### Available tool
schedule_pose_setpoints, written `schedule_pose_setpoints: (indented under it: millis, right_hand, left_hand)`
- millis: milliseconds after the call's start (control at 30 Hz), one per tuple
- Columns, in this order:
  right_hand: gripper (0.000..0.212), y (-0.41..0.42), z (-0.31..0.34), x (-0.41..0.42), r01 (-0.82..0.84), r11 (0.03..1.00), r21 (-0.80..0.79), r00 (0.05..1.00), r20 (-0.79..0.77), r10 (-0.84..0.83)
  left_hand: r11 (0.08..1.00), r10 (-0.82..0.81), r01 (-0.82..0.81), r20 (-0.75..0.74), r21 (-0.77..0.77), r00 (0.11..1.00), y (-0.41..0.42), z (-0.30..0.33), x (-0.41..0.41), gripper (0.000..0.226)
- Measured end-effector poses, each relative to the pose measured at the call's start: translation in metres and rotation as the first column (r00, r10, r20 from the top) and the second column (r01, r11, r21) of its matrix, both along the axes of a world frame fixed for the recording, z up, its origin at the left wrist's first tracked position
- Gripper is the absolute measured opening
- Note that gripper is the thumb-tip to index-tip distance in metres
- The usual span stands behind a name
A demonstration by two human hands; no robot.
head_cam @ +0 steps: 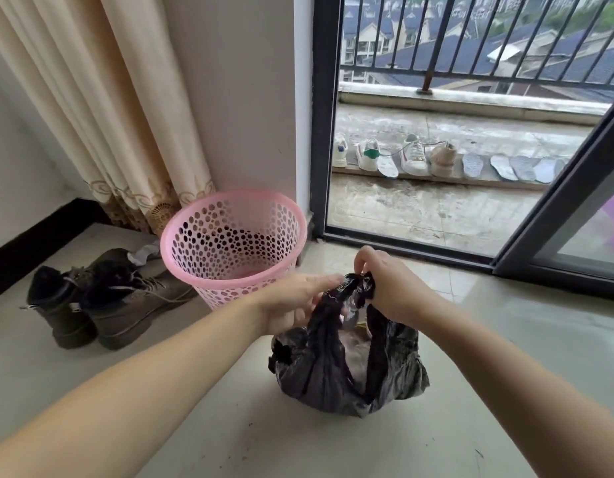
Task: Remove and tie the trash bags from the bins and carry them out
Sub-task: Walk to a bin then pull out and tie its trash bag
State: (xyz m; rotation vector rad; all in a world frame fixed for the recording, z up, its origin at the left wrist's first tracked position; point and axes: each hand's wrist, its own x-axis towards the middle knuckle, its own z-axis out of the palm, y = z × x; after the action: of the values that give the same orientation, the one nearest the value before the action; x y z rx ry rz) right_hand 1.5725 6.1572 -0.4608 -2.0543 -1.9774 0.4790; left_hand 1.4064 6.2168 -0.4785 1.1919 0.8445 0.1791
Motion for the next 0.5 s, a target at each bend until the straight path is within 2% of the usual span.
schedule_pose_setpoints:
  millis: [67,133,200,267,333,367,433,500]
  right_hand:
    - [0.032,-0.001,-0.01,-0.003,0.032,0.989,0.143,0.995,-0.094,-0.018]
    - [0.03,0.0,-0.013,-0.01,0.025,0.967,0.254,0.981,-0.193,0.025]
    - [0.025,0.003,-0.016,-0.017,0.006,0.952,0.305,0.974,-0.218,0.064]
    - [0.02,0.004,-0.019,-0.018,-0.004,0.947,0.32,0.976,-0.204,0.073]
    - [0.018,0.003,-0.024,-0.016,-0.019,0.953,0.303,0.981,-0.18,0.077]
    - [0.019,0.002,-0.026,-0.015,-0.039,0.959,0.28,0.984,-0.155,0.085]
    - [0.026,0.001,-0.033,-0.012,-0.075,0.972,0.224,0.996,-0.027,0.083]
    - [0.037,0.001,-0.042,-0.002,-0.042,0.985,0.17,0.991,0.132,0.02]
  left_hand:
    - [0.994,0.081,-0.08,0.019,-0.069,0.997,-0.001,-0.005,-0.001,0.024]
    - [0.997,0.08,-0.08,0.052,-0.005,0.995,0.001,-0.014,-0.004,0.034]
    - [0.988,0.083,-0.094,0.093,0.122,0.992,0.001,-0.018,-0.004,0.034]
    - [0.934,0.116,-0.133,0.072,0.332,0.991,0.0,-0.016,-0.002,0.021]
    - [0.811,0.125,-0.085,-0.03,0.579,0.992,-0.001,-0.019,0.0,0.011]
    - [0.762,0.12,-0.045,-0.072,0.646,0.99,0.0,-0.022,0.0,0.01]
    - [0.711,0.105,0.005,-0.114,0.703,0.988,0.002,-0.025,-0.001,0.012]
    - [0.639,0.085,0.071,-0.162,0.766,0.983,0.008,-0.027,-0.007,0.021]
